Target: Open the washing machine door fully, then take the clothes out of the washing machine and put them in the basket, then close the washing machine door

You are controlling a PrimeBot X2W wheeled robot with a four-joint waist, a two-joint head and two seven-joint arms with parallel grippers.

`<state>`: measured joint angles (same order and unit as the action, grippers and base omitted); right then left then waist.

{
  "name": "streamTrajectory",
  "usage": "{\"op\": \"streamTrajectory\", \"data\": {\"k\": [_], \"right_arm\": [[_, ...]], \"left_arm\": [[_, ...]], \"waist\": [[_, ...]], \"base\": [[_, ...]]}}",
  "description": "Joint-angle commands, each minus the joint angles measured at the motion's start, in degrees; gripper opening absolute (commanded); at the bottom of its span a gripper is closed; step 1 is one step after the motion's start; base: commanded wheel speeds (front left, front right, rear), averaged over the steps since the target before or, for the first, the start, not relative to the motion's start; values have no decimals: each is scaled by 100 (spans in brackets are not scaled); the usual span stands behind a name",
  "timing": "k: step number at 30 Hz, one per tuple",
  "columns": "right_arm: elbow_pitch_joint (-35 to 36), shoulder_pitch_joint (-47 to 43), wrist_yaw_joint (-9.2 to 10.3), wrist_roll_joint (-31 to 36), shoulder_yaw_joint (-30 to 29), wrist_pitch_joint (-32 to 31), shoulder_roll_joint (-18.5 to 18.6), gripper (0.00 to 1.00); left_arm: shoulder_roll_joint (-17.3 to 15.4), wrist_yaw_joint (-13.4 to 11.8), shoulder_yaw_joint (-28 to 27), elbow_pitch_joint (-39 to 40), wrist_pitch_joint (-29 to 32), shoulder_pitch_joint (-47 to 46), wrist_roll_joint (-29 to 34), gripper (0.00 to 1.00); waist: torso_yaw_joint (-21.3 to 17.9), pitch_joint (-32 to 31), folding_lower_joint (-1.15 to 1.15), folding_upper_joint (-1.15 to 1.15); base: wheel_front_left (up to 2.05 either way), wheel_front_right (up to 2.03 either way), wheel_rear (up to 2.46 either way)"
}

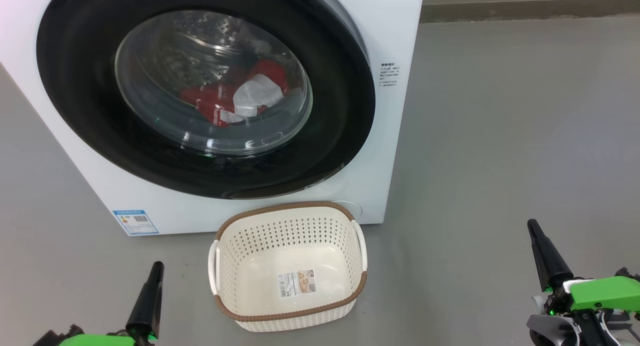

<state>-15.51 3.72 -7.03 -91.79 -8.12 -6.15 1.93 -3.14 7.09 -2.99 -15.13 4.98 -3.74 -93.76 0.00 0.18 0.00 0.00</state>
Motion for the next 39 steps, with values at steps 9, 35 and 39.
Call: {"op": "streamTrajectory", "data": {"k": [9,35,39], "right_arm": [[149,247,-46,-35,157,-37,95,0],[-69,-15,4,2,-4,9,-25,100],[-145,-74,5,-9,15,34,-61,100]], "left_arm": [[-67,40,-225,116,48,-233,54,0],[44,-2,-42,-63,46,16,8,100],[68,-1,-19,-122,5,72,25,100]], "waist": [[0,0,0,0],[0,0,0,0],[0,3,1,0]], "base": [[0,0,0],[0,0,0],[0,0,0]]}}
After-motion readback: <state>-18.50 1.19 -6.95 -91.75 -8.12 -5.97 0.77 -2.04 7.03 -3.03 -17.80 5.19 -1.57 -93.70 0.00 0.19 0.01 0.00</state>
